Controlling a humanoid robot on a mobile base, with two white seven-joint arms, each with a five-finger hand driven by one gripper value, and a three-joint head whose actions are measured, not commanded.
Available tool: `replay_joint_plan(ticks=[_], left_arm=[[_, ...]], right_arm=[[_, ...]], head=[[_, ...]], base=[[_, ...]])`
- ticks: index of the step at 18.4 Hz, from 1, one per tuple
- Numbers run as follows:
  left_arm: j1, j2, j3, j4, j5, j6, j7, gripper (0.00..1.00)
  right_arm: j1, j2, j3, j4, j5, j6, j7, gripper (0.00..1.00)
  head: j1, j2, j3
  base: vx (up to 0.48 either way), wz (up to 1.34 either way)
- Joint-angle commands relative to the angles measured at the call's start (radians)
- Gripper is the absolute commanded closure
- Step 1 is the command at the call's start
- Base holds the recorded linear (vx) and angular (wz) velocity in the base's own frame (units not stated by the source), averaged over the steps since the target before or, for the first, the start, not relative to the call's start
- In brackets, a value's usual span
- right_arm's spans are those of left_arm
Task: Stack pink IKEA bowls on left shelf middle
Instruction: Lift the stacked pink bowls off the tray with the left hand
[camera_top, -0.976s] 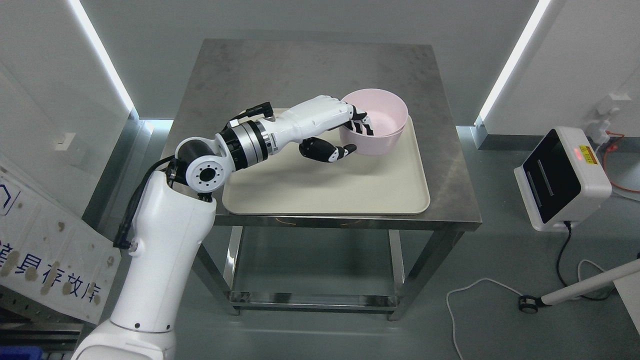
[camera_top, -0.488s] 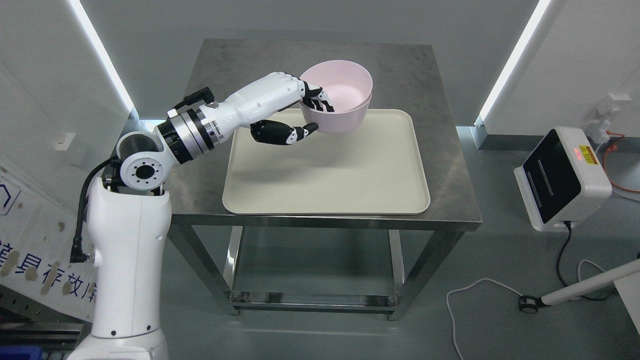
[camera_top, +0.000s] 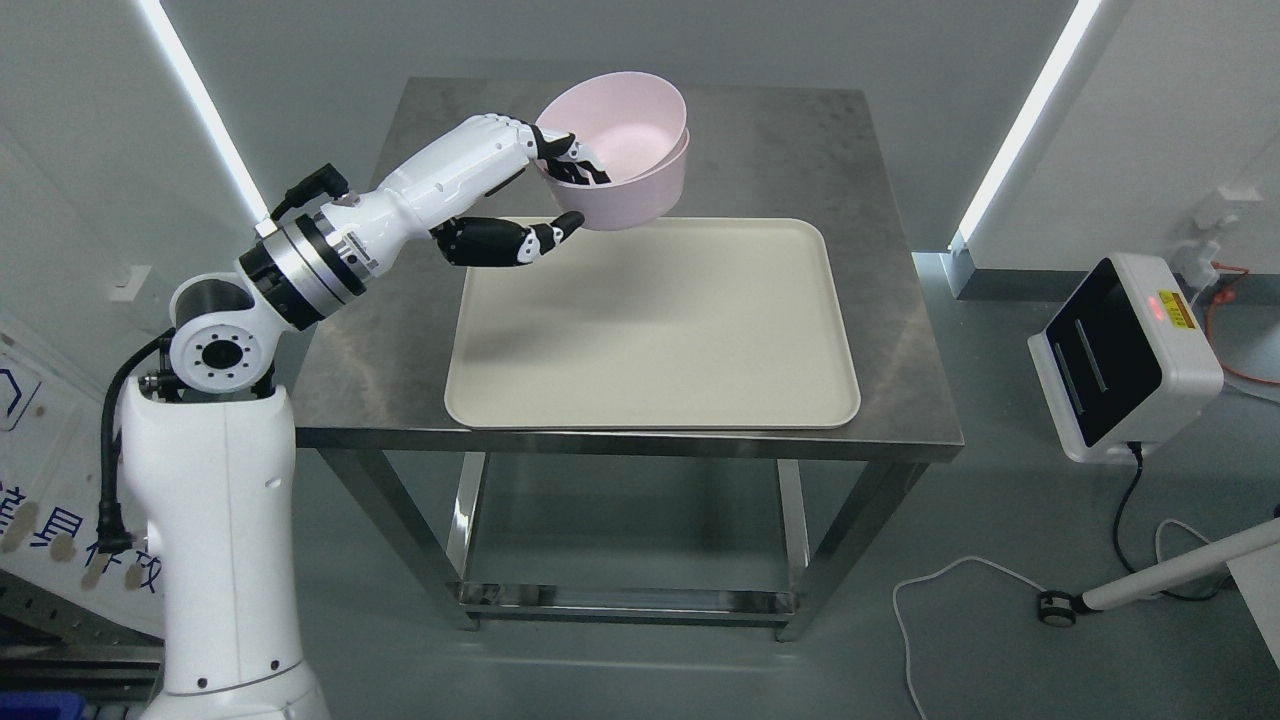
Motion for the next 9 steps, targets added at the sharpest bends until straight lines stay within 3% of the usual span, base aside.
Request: replay_joint_plan(ticks=[1,6,9], left_arm=[[0.022,0.020,0.090,-0.043,0.041,-0.001,0.000,0.97],[0.115,0.022,0.083,-0.043,0.093,-0.110,-0.002,0.97],[0.177,0.063,0.086,-0.045,0.179,-0.176,-0.002,0.97]], right_arm=[[0.029,-0.017,-0.012,-0.034,0.000,0.006,0.000,0.00],[0.029,-0.017,-0.012,-0.034,0.000,0.005,0.000,0.00],[0.029,-0.017,-0.011,-0.034,0.000,0.005,0.000,0.00]], head=[[0.0000,0.000,0.000],[0.0000,0.000,0.000],[0.0000,0.000,0.000]], base=[[0.000,0.00],[0.000,0.00],[0.000,0.00]])
